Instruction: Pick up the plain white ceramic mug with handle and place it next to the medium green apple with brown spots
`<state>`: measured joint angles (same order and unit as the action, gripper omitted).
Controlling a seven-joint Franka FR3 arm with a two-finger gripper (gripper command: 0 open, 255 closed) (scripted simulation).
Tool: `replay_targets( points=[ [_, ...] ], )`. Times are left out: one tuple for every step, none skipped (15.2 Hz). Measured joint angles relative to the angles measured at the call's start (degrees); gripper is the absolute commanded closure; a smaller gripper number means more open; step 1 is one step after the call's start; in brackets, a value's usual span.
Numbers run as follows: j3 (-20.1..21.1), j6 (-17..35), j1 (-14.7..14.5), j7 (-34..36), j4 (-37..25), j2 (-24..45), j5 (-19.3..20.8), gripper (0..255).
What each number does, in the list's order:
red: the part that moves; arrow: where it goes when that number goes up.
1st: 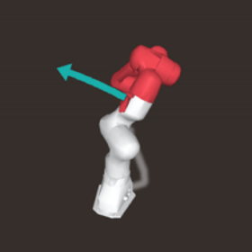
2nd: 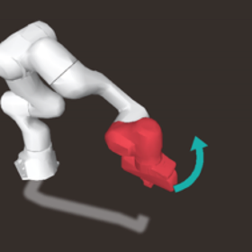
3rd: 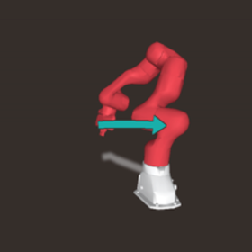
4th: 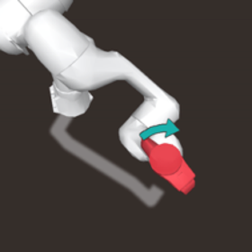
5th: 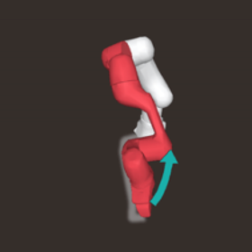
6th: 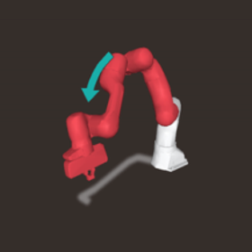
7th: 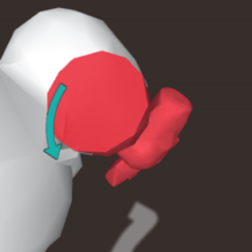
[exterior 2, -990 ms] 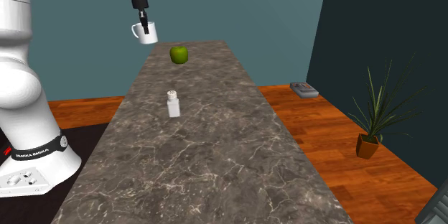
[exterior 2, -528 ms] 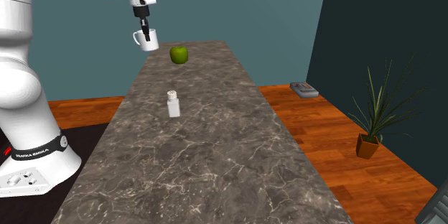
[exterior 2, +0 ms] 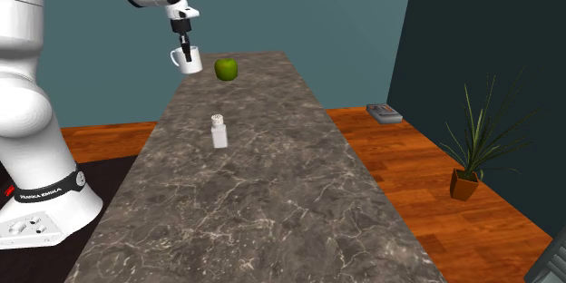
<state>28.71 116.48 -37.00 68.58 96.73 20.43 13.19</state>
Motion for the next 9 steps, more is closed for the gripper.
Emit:
replay_targets(
  points=[
    [-0.1,0.6,0.1,0.0,0.6,0.1,0.1,255],
    [-0.2,1.4,0.0,0.2,1.0,0.4,0.3,255],
    [-0.2,2.0,-0.1,0.4,1.4,0.7,0.5,255],
    [-0.3,2.7,-0.1,0.6,1.9,0.9,0.7,255],
    [-0.4,3.2,-0.2,0.8,2.1,1.2,0.9,255],
    [-0.4,3.9,-0.2,0.9,2.8,1.3,1.0,255],
    [-0.5,4.5,-0.2,1.0,3.1,1.6,1.2,255],
    [-0.6,5.0,-0.4,1.3,3.4,2.0,1.5,255],
    [-0.8,5.9,-0.4,1.3,3.6,2.6,1.8,255]
  ],
)
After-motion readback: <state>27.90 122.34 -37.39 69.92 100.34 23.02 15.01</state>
